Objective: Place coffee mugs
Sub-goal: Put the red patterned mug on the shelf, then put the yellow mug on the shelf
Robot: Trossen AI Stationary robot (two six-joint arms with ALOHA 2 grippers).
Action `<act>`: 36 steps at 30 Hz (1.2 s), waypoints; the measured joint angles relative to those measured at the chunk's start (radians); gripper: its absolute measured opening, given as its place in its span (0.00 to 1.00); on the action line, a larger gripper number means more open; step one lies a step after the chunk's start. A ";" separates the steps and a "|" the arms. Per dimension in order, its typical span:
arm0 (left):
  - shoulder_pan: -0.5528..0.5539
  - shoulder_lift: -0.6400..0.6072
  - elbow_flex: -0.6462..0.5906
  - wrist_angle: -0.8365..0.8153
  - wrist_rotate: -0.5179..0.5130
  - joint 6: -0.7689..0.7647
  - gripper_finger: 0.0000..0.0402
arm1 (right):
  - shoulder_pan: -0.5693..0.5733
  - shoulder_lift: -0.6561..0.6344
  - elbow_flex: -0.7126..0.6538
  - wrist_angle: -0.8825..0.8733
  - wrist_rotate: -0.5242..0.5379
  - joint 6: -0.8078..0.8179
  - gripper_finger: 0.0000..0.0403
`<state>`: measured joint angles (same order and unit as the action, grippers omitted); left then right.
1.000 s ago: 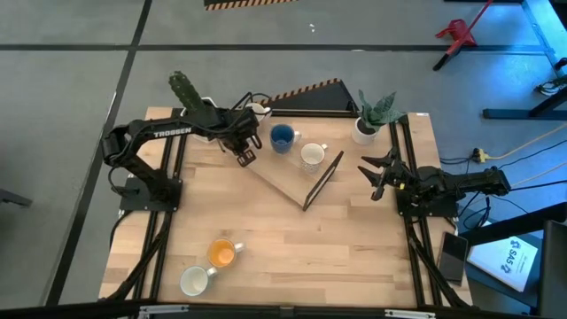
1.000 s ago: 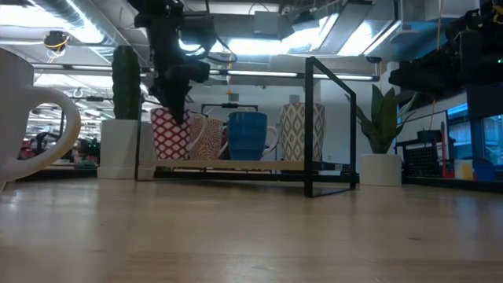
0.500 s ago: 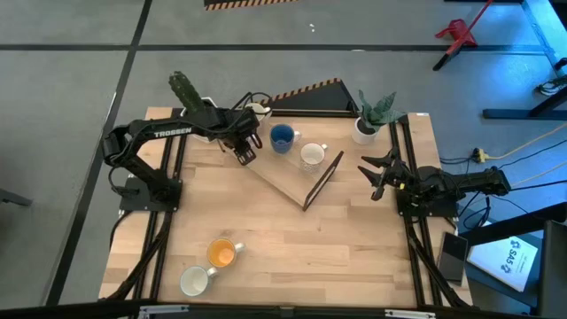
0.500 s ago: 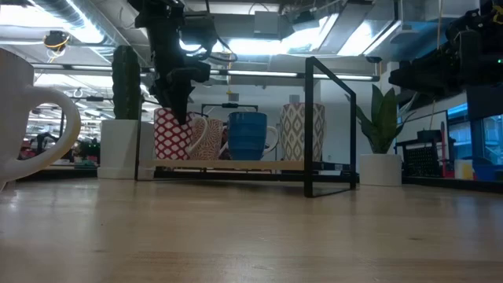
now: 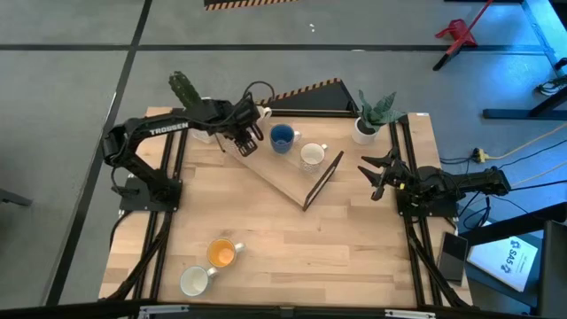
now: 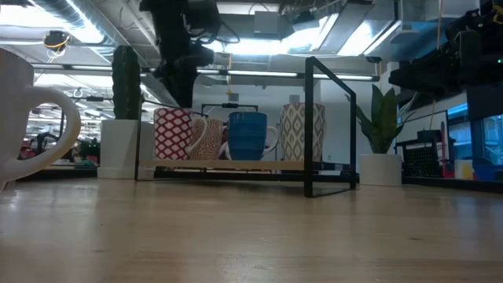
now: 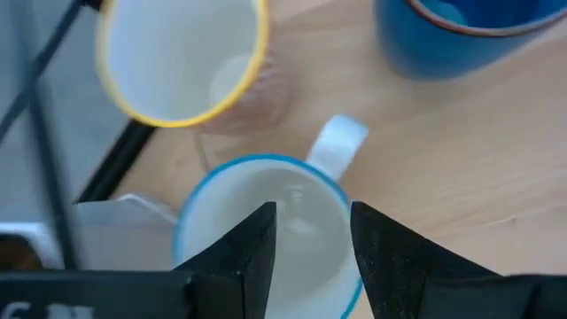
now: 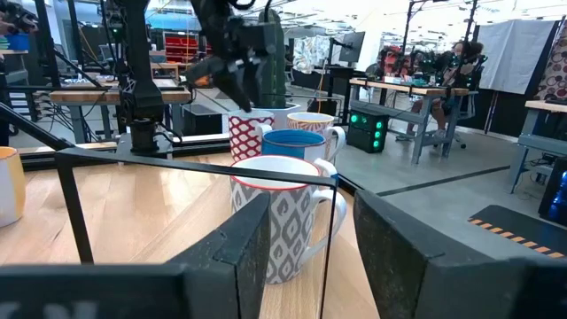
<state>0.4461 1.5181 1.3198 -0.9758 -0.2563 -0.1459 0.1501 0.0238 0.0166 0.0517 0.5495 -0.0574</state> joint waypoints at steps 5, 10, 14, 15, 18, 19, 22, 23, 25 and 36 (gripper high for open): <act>-0.006 0.000 0.080 -0.106 0.005 -0.025 0.35 | 0.000 0.000 0.000 0.000 0.000 0.000 0.37; -0.078 -0.001 0.190 -0.243 0.200 -0.063 0.35 | 0.000 0.000 0.000 0.000 0.000 0.000 0.37; -0.254 -0.029 0.256 -0.286 0.290 -0.134 0.35 | 0.000 0.000 0.000 0.000 0.000 0.000 0.37; -0.310 -0.039 0.258 -0.284 0.297 -0.169 0.35 | 0.000 0.000 0.000 0.000 0.000 0.000 0.37; -0.498 -0.063 0.255 -0.262 0.262 -0.297 0.35 | 0.000 0.000 0.000 0.000 0.000 0.000 0.37; -0.559 -0.065 0.250 -0.265 0.228 -0.347 0.35 | 0.000 0.000 0.000 0.000 0.000 0.000 0.37; -0.731 -0.063 0.228 -0.261 0.153 -0.511 0.35 | 0.000 0.000 0.000 0.000 0.000 0.000 0.37; -0.780 -0.061 0.218 -0.245 0.147 -0.561 0.35 | 0.000 0.000 0.000 0.000 0.000 0.000 0.37; -0.866 -0.054 0.190 -0.193 0.142 -0.661 0.35 | 0.000 0.000 0.000 0.000 0.000 0.000 0.37; -1.118 -0.024 0.004 -0.156 0.033 -1.104 0.35 | 0.000 0.000 0.000 0.000 0.000 0.000 0.37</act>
<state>-0.6719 1.4937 1.3241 -1.1315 -0.2232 -1.2504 0.1501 0.0238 0.0162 0.0515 0.5491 -0.0574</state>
